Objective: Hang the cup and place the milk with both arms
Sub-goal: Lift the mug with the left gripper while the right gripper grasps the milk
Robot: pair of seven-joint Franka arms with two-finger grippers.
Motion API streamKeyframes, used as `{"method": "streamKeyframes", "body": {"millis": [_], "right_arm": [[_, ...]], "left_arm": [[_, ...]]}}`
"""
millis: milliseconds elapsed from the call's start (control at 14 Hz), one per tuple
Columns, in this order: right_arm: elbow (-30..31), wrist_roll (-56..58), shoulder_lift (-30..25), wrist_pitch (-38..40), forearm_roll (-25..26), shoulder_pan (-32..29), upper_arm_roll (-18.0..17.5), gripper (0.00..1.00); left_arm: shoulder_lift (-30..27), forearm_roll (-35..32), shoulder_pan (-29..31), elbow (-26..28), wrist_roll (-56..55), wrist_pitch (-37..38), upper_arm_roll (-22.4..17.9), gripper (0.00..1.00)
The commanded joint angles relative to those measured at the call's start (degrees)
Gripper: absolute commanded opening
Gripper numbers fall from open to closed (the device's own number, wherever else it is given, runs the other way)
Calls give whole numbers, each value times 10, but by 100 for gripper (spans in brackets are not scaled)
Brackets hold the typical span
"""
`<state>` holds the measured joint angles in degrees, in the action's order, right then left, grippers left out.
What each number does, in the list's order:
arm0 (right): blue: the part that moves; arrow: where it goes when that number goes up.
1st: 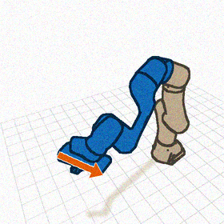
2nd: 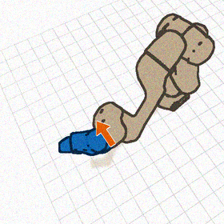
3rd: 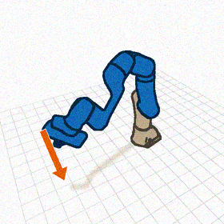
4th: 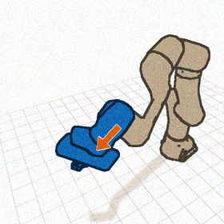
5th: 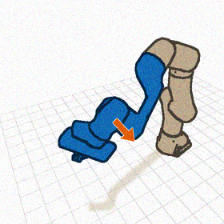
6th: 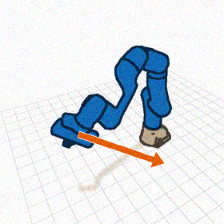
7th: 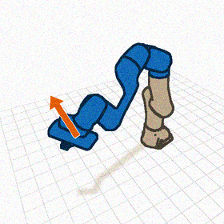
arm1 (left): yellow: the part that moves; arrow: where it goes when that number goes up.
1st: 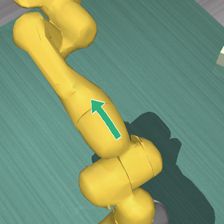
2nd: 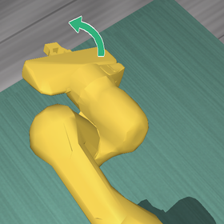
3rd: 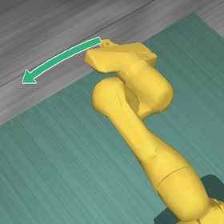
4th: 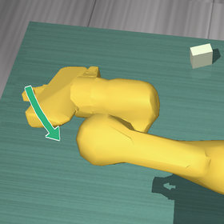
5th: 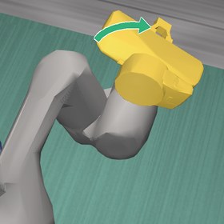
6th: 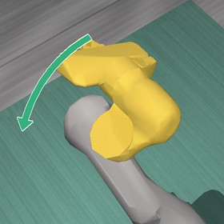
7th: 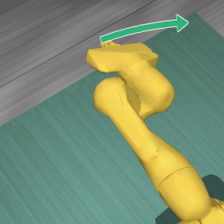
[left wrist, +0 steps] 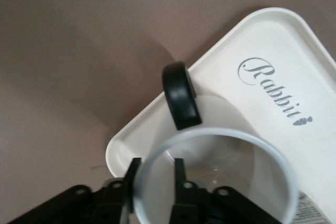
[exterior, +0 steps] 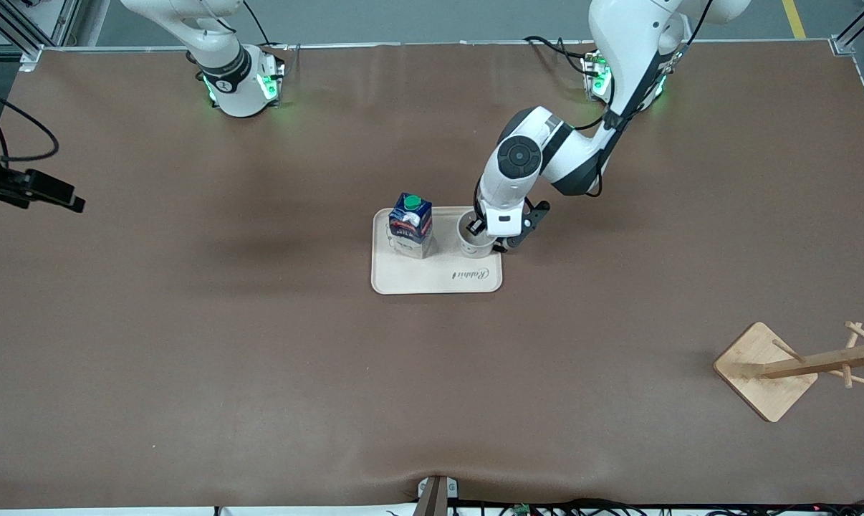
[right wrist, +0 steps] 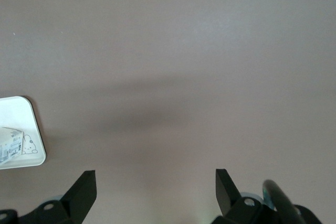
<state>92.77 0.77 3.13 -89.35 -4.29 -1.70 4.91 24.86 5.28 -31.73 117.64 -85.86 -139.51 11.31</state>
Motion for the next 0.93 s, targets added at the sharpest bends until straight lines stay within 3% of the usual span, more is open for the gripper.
{"method": "streamKeyframes", "body": {"millis": [0,214,429,857], "right_arm": [[-12,-5,11,10,2,13,-1,100],[-11,-27,13,27,0,51,-1,100],[-10,-167,13,45,-7,113,-2,100],[-1,-183,23,37,-45,146,-1,100]], "left_arm": [[1,-15,-5,-6,-19,-8,-2,0],[-13,-30,-4,-7,-16,-1,-5,0],[-49,-76,1,-17,-15,43,-3,0],[-104,-95,49,-92,82,184,-5,0]]}}
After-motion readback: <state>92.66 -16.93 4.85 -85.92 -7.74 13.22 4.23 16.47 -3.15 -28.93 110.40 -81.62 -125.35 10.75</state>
